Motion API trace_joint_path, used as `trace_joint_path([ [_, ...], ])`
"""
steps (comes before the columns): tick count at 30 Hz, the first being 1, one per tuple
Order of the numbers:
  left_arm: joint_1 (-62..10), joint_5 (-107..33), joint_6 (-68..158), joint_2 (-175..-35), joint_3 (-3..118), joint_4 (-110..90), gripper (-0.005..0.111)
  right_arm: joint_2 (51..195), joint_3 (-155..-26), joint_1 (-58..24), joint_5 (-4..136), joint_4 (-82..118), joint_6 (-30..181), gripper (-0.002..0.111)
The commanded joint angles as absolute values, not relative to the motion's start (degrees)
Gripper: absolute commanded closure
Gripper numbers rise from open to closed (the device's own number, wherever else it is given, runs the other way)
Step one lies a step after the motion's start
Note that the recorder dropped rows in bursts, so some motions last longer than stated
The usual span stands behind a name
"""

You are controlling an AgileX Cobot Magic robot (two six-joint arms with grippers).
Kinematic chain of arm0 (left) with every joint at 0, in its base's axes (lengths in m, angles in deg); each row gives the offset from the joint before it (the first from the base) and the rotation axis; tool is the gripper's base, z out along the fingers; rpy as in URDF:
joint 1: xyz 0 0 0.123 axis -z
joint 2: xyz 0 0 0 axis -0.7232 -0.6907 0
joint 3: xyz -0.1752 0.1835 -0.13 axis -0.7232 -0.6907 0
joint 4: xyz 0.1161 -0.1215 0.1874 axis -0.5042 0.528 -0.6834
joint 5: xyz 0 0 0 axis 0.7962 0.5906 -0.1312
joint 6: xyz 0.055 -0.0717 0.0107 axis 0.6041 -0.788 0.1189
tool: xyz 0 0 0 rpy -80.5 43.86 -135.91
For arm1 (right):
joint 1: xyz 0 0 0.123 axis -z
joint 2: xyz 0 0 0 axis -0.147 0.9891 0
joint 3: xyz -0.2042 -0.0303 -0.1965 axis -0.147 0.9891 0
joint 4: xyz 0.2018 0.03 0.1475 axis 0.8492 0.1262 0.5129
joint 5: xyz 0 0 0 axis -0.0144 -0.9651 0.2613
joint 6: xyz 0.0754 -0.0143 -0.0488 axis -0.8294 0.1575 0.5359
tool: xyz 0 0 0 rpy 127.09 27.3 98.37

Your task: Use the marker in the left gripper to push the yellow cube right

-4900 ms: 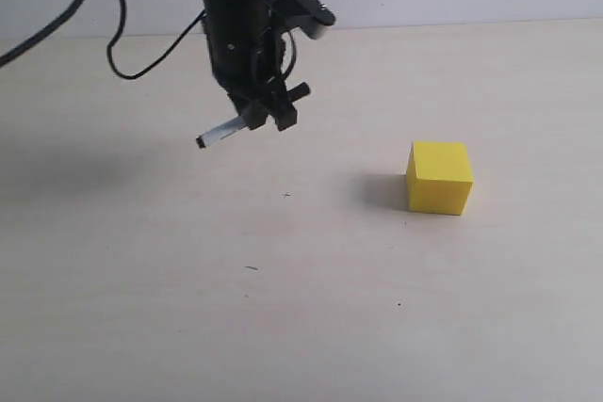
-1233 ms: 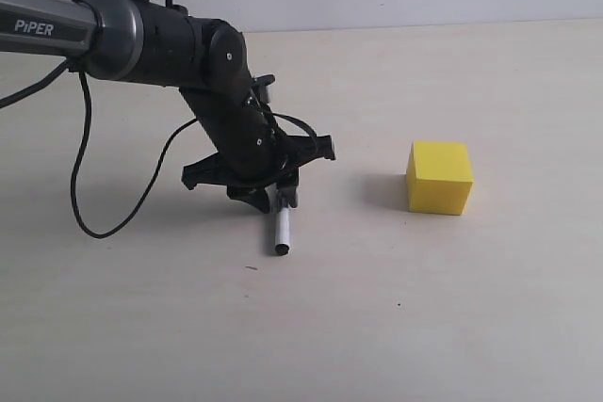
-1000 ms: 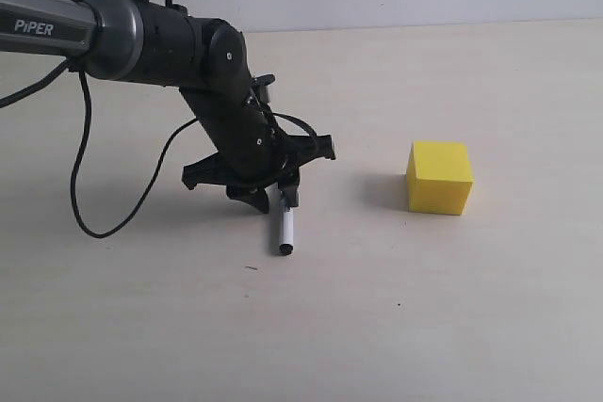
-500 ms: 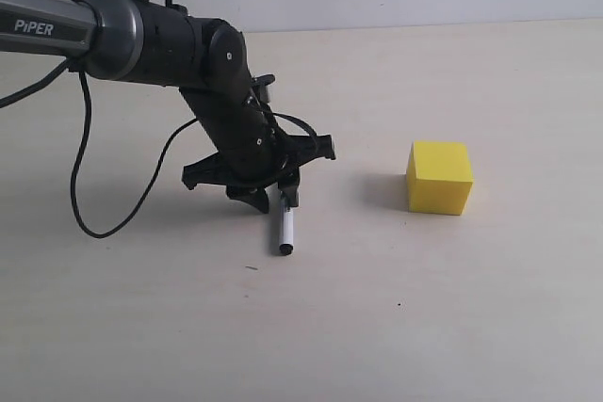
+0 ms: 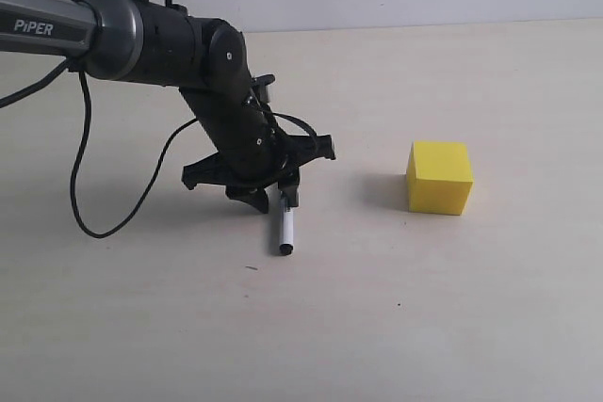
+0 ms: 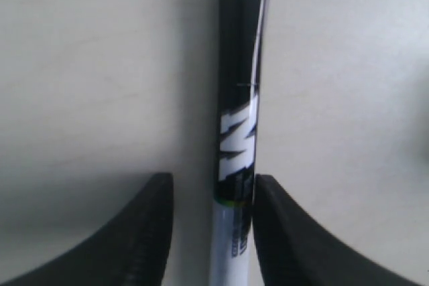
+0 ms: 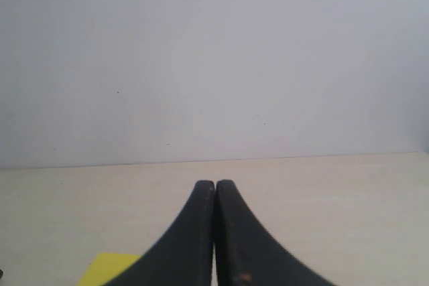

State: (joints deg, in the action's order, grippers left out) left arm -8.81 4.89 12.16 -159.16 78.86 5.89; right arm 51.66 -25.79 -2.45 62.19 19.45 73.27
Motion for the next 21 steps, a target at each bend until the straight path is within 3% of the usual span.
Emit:
trace_joint_path([
  [1, -8.58, 5.10, 12.41, -157.89, 78.96, 5.69, 0.067, 51.37, -25.52, -2.17, 62.48, 19.32, 73.39, 0.108],
  [16, -8.58, 5.51, 12.64, -155.84, 78.96, 5.22, 0.067, 51.37, -25.52, -2.17, 62.48, 19.32, 73.39, 0.108],
  [19, -9.25, 7.64, 13.85, -153.65, 78.96, 4.86, 0.079, 51.37, -25.52, -2.17, 62.48, 19.32, 73.29, 0.108],
  [21, -10.11, 10.44, 16.17, -151.16, 78.96, 4.36, 0.100, 51.37, -25.52, -2.17, 62.48, 19.32, 73.29, 0.108],
])
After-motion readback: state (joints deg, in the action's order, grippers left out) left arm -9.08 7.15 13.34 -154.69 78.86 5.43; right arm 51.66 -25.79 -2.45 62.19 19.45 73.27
